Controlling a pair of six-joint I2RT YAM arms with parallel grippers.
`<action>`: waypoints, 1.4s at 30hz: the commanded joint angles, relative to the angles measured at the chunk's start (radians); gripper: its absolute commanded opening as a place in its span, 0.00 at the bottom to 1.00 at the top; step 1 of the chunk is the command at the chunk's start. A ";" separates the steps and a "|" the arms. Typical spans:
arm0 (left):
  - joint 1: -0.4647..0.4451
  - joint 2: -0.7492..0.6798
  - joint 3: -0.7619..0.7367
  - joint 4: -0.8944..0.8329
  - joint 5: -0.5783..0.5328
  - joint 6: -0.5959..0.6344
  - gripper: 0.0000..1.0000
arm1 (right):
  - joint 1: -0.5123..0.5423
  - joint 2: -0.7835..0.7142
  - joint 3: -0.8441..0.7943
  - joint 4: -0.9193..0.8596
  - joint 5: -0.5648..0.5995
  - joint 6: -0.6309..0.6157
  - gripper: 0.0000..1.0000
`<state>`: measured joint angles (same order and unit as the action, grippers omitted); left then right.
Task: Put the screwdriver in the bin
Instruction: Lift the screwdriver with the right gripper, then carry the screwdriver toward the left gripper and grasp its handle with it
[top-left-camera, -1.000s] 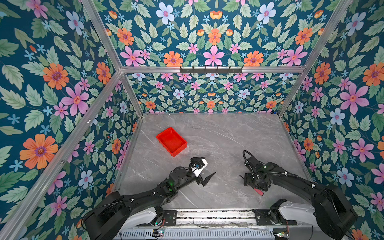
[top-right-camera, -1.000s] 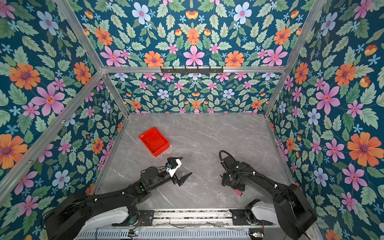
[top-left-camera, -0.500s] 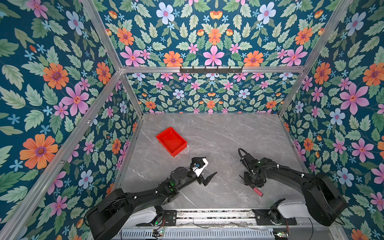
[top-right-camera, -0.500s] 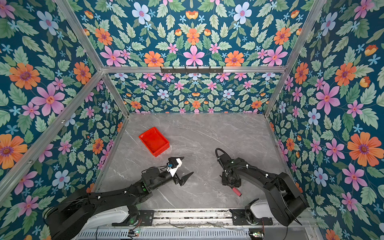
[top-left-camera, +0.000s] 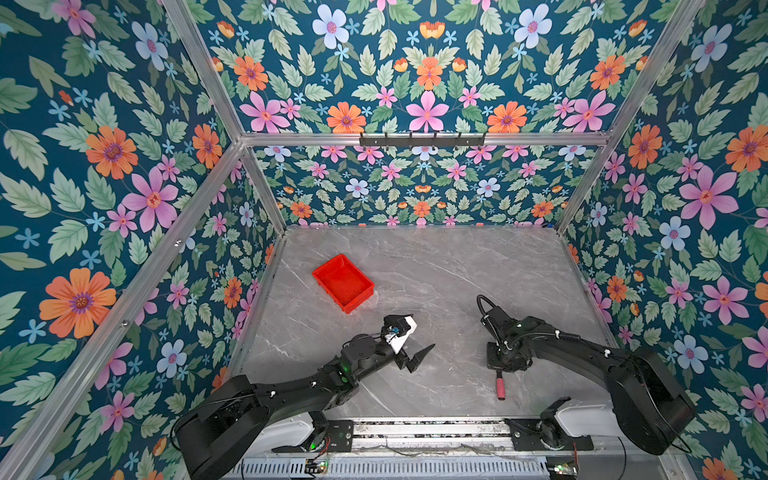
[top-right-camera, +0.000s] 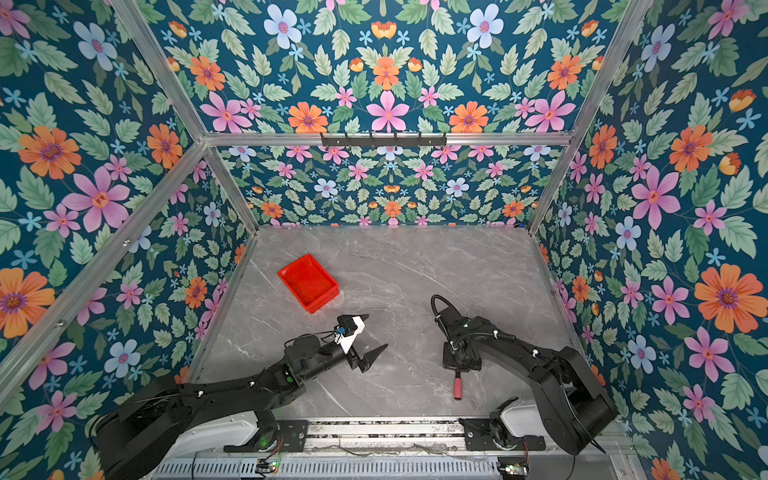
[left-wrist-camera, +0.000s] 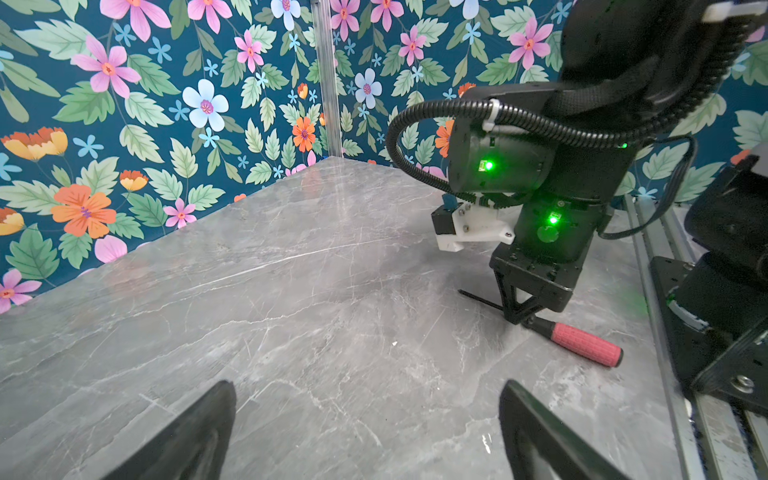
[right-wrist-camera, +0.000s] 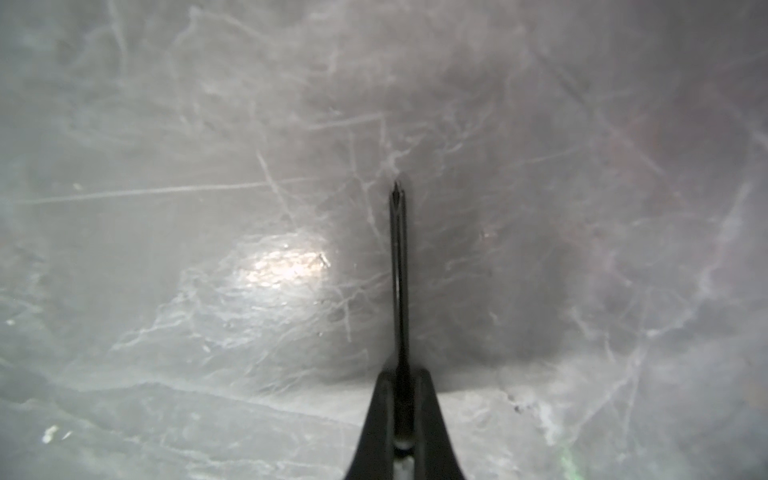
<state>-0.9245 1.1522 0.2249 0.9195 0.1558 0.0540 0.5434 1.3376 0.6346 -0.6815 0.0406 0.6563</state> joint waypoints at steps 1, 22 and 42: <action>-0.006 0.021 0.003 0.082 -0.022 -0.052 1.00 | 0.000 -0.036 -0.008 0.034 0.062 -0.002 0.00; -0.197 0.374 0.152 0.383 -0.137 -0.456 1.00 | -0.002 -0.575 -0.165 0.409 -0.037 -0.121 0.00; -0.247 0.638 0.383 0.397 0.102 -0.583 0.70 | 0.000 -0.971 -0.269 0.562 -0.427 -0.276 0.00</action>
<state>-1.1717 1.7725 0.5934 1.2640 0.2138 -0.4976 0.5419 0.3687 0.3706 -0.1715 -0.3382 0.4084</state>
